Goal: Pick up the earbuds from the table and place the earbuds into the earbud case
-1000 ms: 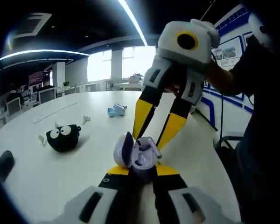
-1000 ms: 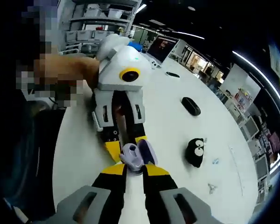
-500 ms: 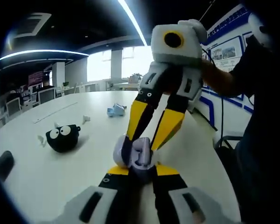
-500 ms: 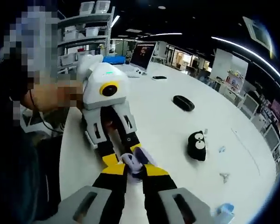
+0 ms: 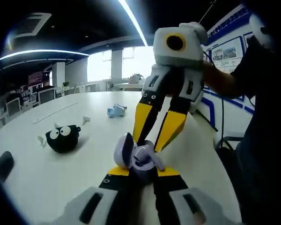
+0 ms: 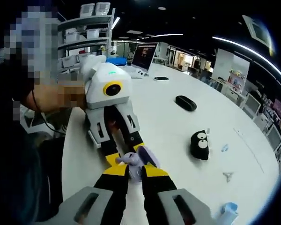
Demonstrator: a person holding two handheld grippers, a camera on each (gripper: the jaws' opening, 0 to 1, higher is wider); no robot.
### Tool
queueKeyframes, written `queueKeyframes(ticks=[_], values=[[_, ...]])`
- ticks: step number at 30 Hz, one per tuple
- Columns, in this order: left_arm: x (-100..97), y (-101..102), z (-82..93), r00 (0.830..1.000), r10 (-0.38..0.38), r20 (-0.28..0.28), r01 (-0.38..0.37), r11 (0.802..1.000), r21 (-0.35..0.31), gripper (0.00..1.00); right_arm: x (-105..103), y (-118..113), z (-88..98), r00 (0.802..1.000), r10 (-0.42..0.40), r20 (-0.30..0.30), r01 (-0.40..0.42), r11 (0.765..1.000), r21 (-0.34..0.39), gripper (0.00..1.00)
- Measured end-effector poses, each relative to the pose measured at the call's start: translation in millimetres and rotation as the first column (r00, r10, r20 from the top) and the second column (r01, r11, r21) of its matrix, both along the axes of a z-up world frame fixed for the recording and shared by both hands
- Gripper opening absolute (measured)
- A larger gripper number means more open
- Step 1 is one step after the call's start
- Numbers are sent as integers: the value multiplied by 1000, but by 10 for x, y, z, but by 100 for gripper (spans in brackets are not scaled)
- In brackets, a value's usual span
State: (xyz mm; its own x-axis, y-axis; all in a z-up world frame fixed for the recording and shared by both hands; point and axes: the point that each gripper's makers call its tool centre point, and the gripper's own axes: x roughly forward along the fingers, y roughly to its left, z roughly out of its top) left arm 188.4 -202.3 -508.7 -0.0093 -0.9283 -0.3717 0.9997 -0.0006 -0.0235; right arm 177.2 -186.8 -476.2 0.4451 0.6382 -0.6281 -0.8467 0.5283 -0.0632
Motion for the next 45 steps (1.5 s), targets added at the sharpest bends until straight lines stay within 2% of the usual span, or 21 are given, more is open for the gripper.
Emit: queueKeyframes(ticks=[5,7,10,12,13,14,15,16,17,19,22,27,29,31,33,35,45], values=[[2,0,-2,1000,0,0,0,1000,0,19,15,33,70,1000,-13,-16,14,999,43,11],[1,1,-2,1000,0,-1,0,1000,0,19,-1,10,30,999,48,-8,-48,999,-21,11],[0,3,-2,1000,-2,-4,2,1000,-1,19,-15,-20,-11,990,142,7,-141,984,-111,12],[-1,3,-2,1000,-3,-4,3,1000,-1,19,-6,25,31,970,236,67,-224,963,-152,15],[-2,3,-2,1000,-3,-4,3,1000,-1,19,-25,59,46,951,298,87,-279,943,-183,16],[-2,3,-1,1000,-4,-4,4,1000,-1,19,-50,97,53,926,362,105,-334,918,-214,16],[-3,3,-1,1000,-4,-4,4,1000,-1,19,-69,120,35,897,427,112,-387,883,-266,16],[-3,3,0,1000,-5,-4,5,1000,-1,19,-51,115,11,883,455,113,-404,861,-309,17],[-4,3,0,1000,-5,-4,5,1000,-1,19,-22,115,-5,872,476,114,-415,843,-343,17],[-4,4,2,1000,-5,-4,5,1000,-1,19,67,78,-32,867,486,112,-416,828,-375,17],[0,4,2,1000,-3,-7,3,1000,-1,19,63,120,-32,846,525,95,-463,812,-355,18],[2,3,4,1000,-2,-8,2,1000,-1,19,81,158,-35,835,546,69,-497,801,-334,17],[2,2,6,1000,-2,-9,2,1000,-1,19,80,168,-47,844,533,52,-494,812,-310,17],[0,2,7,1000,-2,-8,2,1000,-1,19,24,184,-73,871,492,16,-469,839,-276,16],[-1,-1,7,1000,-2,-7,2,1000,-1,19,28,180,-80,874,486,13,-466,845,-261,15],[-5,-3,7,1000,-3,-7,3,1000,-1,19,25,177,-78,886,465,4,-451,861,-236,15],[-11,-7,9,1000,-1,-9,1,1000,-2,19,-8,171,-36,903,429,-1,-422,888,-182,11]])
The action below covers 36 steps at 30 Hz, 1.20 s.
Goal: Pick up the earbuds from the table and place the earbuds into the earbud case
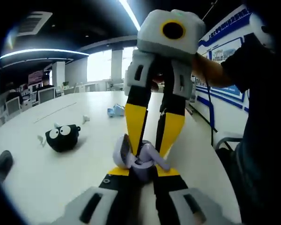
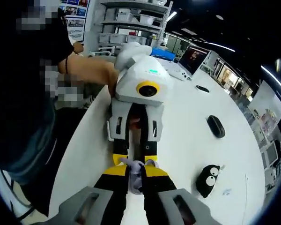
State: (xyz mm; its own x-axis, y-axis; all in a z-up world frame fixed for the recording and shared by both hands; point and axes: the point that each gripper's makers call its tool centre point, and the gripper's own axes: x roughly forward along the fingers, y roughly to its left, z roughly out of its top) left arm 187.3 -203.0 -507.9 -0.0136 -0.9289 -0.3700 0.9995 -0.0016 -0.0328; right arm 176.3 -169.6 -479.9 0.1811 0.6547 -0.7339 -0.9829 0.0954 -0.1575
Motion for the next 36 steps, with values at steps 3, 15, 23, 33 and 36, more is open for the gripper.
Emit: queueKeyframes(ticks=[3,15,23,33,36], values=[[0,1,0,1000,1,0,-1,1000,0,19,-1,-3,5,1000,-11,3,11,1000,4,11],[3,8,-2,1000,1,3,-1,1000,0,19,113,-194,209,952,-261,159,266,964,-7,10],[7,9,-1,1000,4,6,-4,1000,0,19,166,-285,202,852,-358,382,413,908,-71,10],[4,8,-1,1000,6,14,-6,1000,-1,19,138,-142,97,810,-226,541,379,906,-188,10],[-5,7,0,1000,2,20,-2,1000,-2,19,166,-154,129,796,-188,575,381,894,-235,10]])
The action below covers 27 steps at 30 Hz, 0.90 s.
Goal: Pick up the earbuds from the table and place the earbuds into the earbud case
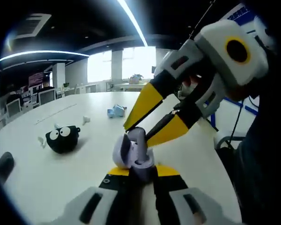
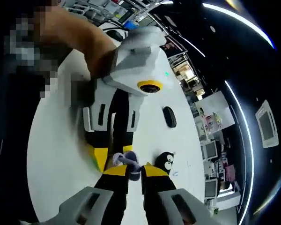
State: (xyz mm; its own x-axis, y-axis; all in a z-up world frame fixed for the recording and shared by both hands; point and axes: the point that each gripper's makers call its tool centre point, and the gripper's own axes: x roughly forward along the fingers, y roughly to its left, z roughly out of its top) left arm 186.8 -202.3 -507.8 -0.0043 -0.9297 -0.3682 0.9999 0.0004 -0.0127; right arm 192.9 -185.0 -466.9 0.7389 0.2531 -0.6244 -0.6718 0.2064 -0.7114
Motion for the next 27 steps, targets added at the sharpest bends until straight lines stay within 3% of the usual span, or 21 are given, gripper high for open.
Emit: queueKeyframes(ticks=[5,12,16,27], values=[[1,-2,1,1000,-1,10,1,1000,-1,19,-3,28,-17,1000,23,10,-22,995,-96,10],[-15,-4,1,1000,-8,17,8,1000,-3,19,-13,42,-93,999,37,12,-35,985,-171,10],[-16,-4,0,1000,-10,14,10,1000,-3,19,-24,38,-82,999,34,14,-31,985,-170,11],[-9,-5,-1,1000,-3,11,3,1000,-4,19,-100,89,-80,999,15,-31,-17,997,-80,11]])
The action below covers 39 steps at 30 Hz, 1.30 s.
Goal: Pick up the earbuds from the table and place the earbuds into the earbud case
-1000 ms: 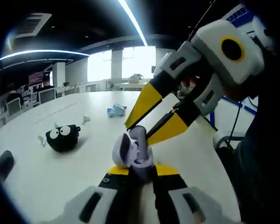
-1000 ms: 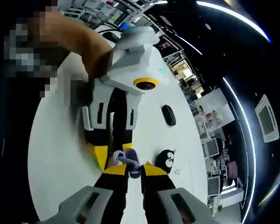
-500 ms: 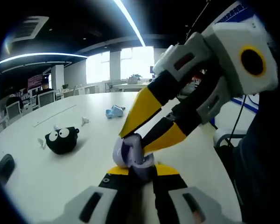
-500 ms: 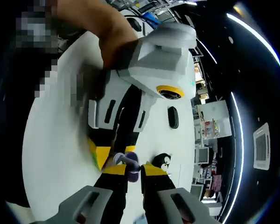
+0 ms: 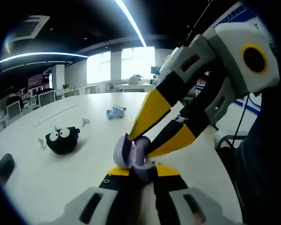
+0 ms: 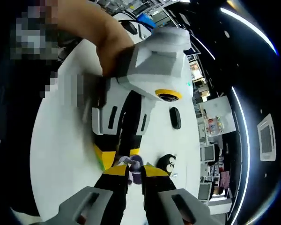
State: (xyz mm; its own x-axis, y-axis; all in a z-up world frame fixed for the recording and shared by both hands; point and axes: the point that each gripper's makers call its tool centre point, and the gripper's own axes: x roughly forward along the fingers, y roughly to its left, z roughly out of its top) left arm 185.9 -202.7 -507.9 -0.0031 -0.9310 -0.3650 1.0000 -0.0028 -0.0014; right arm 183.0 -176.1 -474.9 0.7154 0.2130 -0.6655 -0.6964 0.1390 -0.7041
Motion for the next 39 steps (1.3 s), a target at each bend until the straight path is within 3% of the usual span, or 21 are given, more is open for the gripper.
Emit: queueKeyframes(ticks=[8,13,18,22,28,35,39], values=[[14,18,11,1000,6,-4,-6,1000,-2,19,-92,45,9,999,-14,-46,18,996,84,7],[13,32,15,1000,6,-6,-6,1000,-1,19,-100,-30,40,998,-37,-53,43,993,112,7],[10,29,13,1000,7,-8,-7,1000,-1,19,-120,-160,64,993,-85,-82,100,975,199,7],[8,28,10,1000,6,-11,-6,1000,0,19,-146,-332,73,980,-141,-140,179,933,313,9],[8,19,6,1000,3,-17,-3,1000,3,19,-184,-660,111,951,-209,-227,294,834,466,13],[2,11,1,1000,-2,-18,2,1000,3,19,-161,-1197,171,914,-304,-268,404,732,549,14],[-6,9,2,1000,-4,-22,4,1000,3,19,-137,-1468,202,902,-340,-265,431,711,555,15]])
